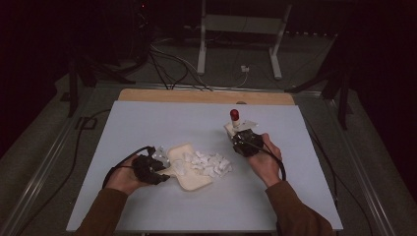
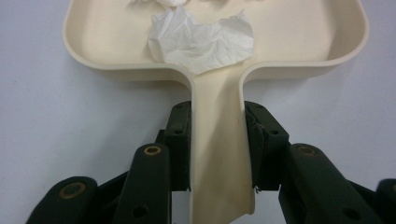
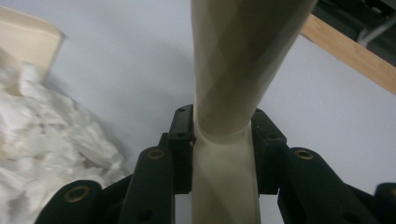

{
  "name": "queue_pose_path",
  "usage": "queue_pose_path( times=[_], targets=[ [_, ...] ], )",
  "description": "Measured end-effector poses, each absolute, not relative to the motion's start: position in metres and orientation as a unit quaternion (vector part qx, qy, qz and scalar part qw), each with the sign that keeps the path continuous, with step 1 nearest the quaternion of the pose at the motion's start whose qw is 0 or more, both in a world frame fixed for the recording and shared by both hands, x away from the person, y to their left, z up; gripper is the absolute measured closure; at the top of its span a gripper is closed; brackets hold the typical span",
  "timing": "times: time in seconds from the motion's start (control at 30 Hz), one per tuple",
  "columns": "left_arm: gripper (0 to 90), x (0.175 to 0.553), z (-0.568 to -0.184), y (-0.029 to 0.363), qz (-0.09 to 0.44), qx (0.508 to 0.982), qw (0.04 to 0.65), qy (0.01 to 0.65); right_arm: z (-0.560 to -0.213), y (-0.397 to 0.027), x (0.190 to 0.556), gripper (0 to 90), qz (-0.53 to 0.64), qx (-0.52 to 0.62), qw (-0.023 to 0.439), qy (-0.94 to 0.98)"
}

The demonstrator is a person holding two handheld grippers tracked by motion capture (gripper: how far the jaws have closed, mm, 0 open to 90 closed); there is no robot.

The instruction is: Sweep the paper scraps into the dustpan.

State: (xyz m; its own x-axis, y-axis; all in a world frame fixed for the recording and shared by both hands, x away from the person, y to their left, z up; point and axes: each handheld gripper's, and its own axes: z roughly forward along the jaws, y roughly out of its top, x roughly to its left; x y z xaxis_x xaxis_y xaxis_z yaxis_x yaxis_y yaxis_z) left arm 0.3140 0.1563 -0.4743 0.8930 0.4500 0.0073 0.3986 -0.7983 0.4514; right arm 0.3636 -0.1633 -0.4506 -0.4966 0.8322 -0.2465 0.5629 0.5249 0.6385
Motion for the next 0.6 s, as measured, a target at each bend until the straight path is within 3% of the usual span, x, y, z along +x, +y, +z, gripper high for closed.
queue_pose_path(
  times=[0.1,0.23,0.6],
  targets=[
    [66.4,0.314,-0.474,0.156,0.057,0.947,0.224,0.224,-0.454,-0.164,0.363,67.0,0.237,0.424,0.279,0.828],
    [66.4,0.314,-0.474,0.156,0.056,0.947,0.223,0.225,-0.454,-0.162,0.362,67.0,0.253,0.441,0.249,0.825],
    [66.4,0.314,-0.475,0.156,0.055,0.947,0.223,0.226,-0.456,-0.149,0.354,66.9,0.268,0.448,0.219,0.825]
  ],
)
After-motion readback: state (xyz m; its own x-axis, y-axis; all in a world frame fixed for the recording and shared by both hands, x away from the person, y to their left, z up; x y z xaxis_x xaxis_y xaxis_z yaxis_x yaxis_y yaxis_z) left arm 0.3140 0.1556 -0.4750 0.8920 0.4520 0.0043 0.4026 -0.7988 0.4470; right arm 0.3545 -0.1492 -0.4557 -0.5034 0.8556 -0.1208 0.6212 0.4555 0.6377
